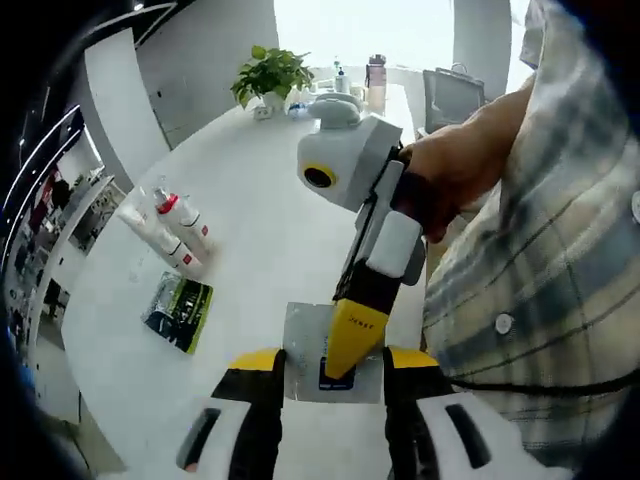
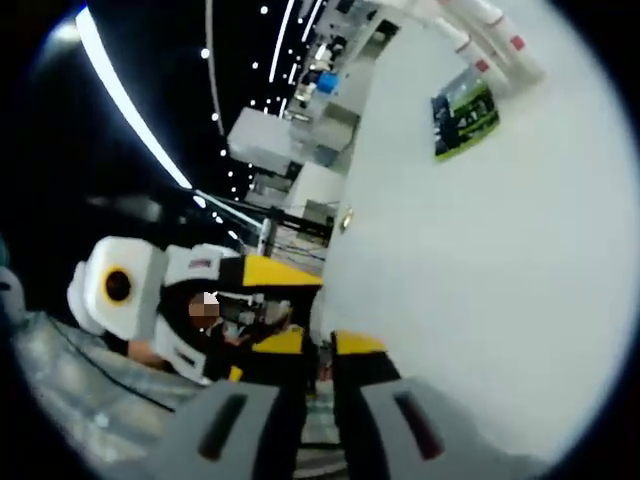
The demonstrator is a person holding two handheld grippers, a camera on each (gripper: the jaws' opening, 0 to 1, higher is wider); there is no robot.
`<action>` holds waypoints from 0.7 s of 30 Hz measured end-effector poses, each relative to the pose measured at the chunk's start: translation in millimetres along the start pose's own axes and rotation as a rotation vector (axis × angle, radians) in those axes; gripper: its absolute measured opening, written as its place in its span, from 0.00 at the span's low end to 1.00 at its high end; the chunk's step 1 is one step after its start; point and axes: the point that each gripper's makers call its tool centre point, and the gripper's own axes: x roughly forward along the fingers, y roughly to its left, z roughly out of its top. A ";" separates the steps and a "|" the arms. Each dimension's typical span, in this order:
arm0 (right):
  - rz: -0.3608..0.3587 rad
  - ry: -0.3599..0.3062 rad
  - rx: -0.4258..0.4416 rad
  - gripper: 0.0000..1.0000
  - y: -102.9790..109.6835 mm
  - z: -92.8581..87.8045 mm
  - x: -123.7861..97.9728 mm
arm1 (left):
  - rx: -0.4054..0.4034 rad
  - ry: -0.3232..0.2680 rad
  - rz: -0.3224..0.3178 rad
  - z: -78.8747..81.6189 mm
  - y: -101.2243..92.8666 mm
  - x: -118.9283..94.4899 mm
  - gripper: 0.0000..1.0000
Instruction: Arrange the skincare products in the storage area until every visible bottle or jar stands upright without overlapping.
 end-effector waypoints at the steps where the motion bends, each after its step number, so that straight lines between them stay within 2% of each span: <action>1: 0.003 -0.001 0.004 0.02 -0.1 0.7 0.5 | 0.002 0.005 -0.001 -0.3 -0.6 0.6 0.40; 3: -0.008 0.009 -0.017 0.01 -2.5 -0.6 0.1 | 0.002 0.004 0.003 -0.9 0.0 0.0 0.40; 4: 0.011 0.020 -0.002 0.01 0.1 -1.4 -0.2 | -0.010 -0.001 0.002 -1.3 -0.6 0.2 0.40; 7: 0.016 0.028 0.000 0.00 -0.5 -1.3 -1.4 | -0.051 -0.041 -0.001 -2.0 -0.8 1.3 0.40; 9: 0.013 0.023 0.002 0.00 -1.6 0.3 -3.4 | -0.147 -0.075 -0.001 -3.2 1.2 2.8 0.41; 12: 0.013 -0.007 0.006 0.00 -2.8 6.6 -8.7 | -0.266 -0.119 0.010 -7.1 9.9 -0.4 0.49; 14: 0.029 -0.035 0.017 0.00 -1.2 12.4 -14.1 | -0.396 -0.192 0.002 -4.8 16.1 -4.2 0.54; 15: 0.033 -0.046 0.013 0.00 -0.6 14.4 -15.2 | -0.492 -0.240 -0.010 -2.9 19.9 -6.1 0.56; 17: 0.061 -0.068 0.021 0.00 3.1 18.8 -17.8 | -0.622 -0.304 -0.047 -0.6 22.7 -7.8 0.56; 19: 0.104 -0.119 0.031 0.00 9.2 29.0 -21.1 | -0.771 -0.362 -0.111 0.3 22.4 -7.8 0.55; 21: 0.145 -0.151 0.028 0.00 17.4 36.0 -23.3 | -0.939 -0.439 -0.210 7.2 17.7 -8.9 0.52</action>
